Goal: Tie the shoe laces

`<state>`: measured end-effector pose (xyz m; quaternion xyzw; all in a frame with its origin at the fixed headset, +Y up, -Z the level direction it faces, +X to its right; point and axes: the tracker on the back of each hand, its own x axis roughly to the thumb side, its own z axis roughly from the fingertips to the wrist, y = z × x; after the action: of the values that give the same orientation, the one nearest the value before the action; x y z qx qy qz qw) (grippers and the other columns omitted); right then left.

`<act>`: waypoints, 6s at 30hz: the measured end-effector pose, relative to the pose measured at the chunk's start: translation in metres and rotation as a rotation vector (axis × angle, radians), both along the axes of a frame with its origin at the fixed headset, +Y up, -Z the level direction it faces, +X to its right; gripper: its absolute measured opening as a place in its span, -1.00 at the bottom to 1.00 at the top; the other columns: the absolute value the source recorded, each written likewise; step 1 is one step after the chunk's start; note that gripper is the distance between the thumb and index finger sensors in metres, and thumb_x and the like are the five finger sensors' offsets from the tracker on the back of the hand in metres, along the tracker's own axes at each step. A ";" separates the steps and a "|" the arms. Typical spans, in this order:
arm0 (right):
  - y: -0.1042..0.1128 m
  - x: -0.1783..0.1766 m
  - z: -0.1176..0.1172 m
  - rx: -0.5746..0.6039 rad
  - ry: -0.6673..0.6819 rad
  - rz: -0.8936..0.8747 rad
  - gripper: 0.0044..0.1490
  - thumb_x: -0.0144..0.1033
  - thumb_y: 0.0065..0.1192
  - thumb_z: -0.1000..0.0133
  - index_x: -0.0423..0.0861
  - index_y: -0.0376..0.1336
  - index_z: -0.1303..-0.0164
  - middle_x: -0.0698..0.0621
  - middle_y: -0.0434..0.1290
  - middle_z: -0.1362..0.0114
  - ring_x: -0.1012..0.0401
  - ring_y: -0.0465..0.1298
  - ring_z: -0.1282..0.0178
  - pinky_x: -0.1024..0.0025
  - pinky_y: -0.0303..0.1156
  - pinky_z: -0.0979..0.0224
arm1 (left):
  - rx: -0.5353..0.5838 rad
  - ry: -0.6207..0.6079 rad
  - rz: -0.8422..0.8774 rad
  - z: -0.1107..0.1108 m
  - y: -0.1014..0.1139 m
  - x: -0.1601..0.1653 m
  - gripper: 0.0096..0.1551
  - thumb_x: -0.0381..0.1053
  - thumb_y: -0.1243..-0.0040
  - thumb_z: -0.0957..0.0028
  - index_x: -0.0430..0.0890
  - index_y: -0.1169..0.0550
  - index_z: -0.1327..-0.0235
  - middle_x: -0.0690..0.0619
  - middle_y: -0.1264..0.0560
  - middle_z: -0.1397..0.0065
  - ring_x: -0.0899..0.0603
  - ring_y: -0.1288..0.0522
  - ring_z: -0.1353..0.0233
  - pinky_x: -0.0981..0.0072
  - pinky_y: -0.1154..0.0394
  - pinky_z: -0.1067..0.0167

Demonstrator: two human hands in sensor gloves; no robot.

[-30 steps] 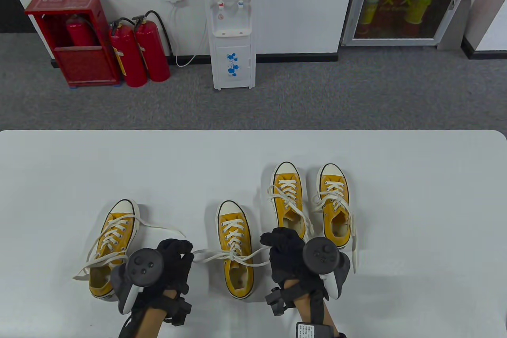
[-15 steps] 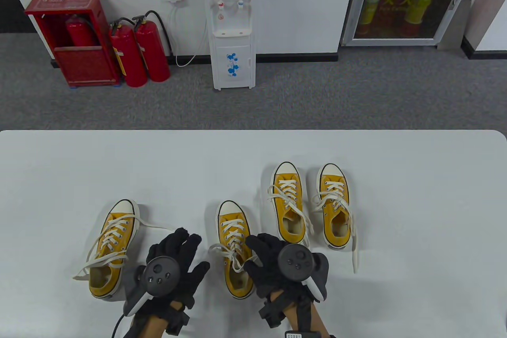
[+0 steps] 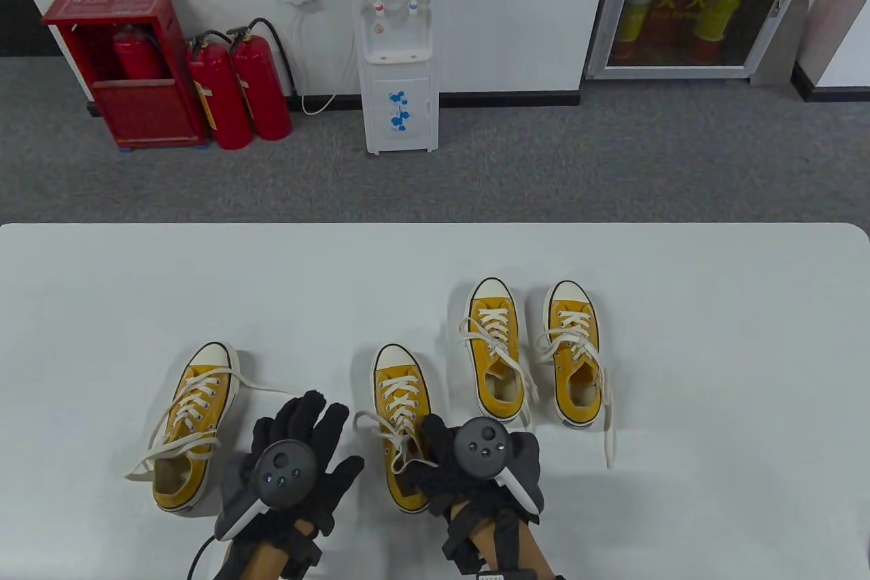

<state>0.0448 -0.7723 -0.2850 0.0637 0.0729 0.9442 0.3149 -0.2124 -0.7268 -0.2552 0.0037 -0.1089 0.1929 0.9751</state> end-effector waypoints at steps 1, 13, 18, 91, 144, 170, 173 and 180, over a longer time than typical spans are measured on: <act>-0.001 0.000 -0.001 -0.025 -0.004 0.009 0.03 0.19 0.42 0.05 -0.14 0.16 -0.51 -0.07 0.47 -0.27 0.22 0.64 0.17 0.06 0.52 -0.08 | -0.002 0.001 -0.003 0.000 0.000 0.000 -0.05 0.40 -0.12 -0.01 0.06 -0.19 -0.65 -0.19 0.01 -0.78 -0.48 0.00 -0.73 -0.66 0.15 -0.44; 0.010 -0.014 0.005 0.080 -0.131 0.137 -0.22 -0.09 0.42 0.03 -0.16 0.29 -0.37 -0.04 0.62 0.08 0.51 0.68 0.59 0.41 0.72 0.31 | -0.002 -0.007 -0.032 0.001 0.002 0.003 -0.04 0.40 -0.11 -0.01 0.06 -0.19 -0.65 -0.19 0.02 -0.78 -0.48 0.00 -0.73 -0.66 0.16 -0.43; 0.021 -0.011 0.003 0.119 -0.184 0.094 -0.28 -0.17 0.42 0.04 -0.18 0.35 -0.32 -0.07 0.64 0.12 0.49 0.65 0.67 0.44 0.72 0.35 | -0.012 0.000 -0.025 0.000 0.002 0.001 -0.04 0.40 -0.11 -0.01 0.06 -0.18 -0.66 -0.18 0.03 -0.78 -0.48 0.01 -0.73 -0.66 0.17 -0.43; 0.048 0.064 0.019 0.307 -0.107 -0.052 -0.02 0.15 0.29 0.01 -0.11 0.14 -0.56 -0.12 -0.01 -0.68 -0.21 0.07 -0.69 -0.43 -0.09 -0.54 | -0.030 -0.055 -0.055 0.003 -0.007 0.016 -0.05 0.39 -0.10 -0.02 0.05 -0.18 -0.65 -0.19 0.03 -0.78 -0.48 0.01 -0.73 -0.67 0.18 -0.43; 0.038 0.072 0.023 0.250 -0.085 -0.051 -0.07 0.13 0.29 0.00 -0.11 0.21 -0.52 -0.12 0.05 -0.67 -0.20 0.13 -0.68 -0.43 -0.06 -0.54 | -0.325 0.453 -0.234 -0.031 0.013 -0.170 -0.15 0.02 -0.38 0.01 0.09 -0.29 -0.59 -0.11 -0.18 -0.74 -0.31 -0.42 -0.53 -0.31 -0.35 -0.35; 0.035 0.071 0.020 0.229 -0.074 -0.050 -0.07 0.11 0.28 -0.01 -0.11 0.19 -0.54 -0.12 0.04 -0.67 -0.20 0.14 -0.67 -0.39 0.00 -0.54 | -0.171 0.507 -0.156 -0.032 0.004 -0.181 -0.53 0.07 -0.29 0.01 0.09 -0.52 -0.19 0.03 -0.64 -0.10 0.08 -0.78 0.41 0.22 -0.79 0.45; 0.035 0.072 0.020 0.226 -0.077 -0.054 -0.08 0.11 0.28 -0.01 -0.11 0.19 -0.53 -0.12 0.04 -0.67 -0.20 0.14 -0.67 -0.38 0.00 -0.54 | -0.145 0.485 -0.113 -0.029 0.012 -0.174 -0.53 0.08 -0.29 0.01 0.09 -0.52 -0.18 0.04 -0.65 -0.09 0.11 -0.79 0.43 0.25 -0.81 0.47; 0.035 0.072 0.020 0.225 -0.075 -0.050 -0.07 0.11 0.28 -0.01 -0.12 0.19 -0.53 -0.12 0.04 -0.67 -0.20 0.14 -0.67 -0.38 0.01 -0.54 | 0.006 0.406 -0.014 -0.020 0.048 -0.130 -0.52 0.10 -0.28 0.02 0.08 -0.52 -0.17 0.06 -0.65 -0.08 0.14 -0.80 0.45 0.28 -0.82 0.48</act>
<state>0.1166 -0.7375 -0.2649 0.0651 -0.0470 0.9399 0.3318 -0.3422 -0.6785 -0.2749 0.0445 0.0893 0.1813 0.9784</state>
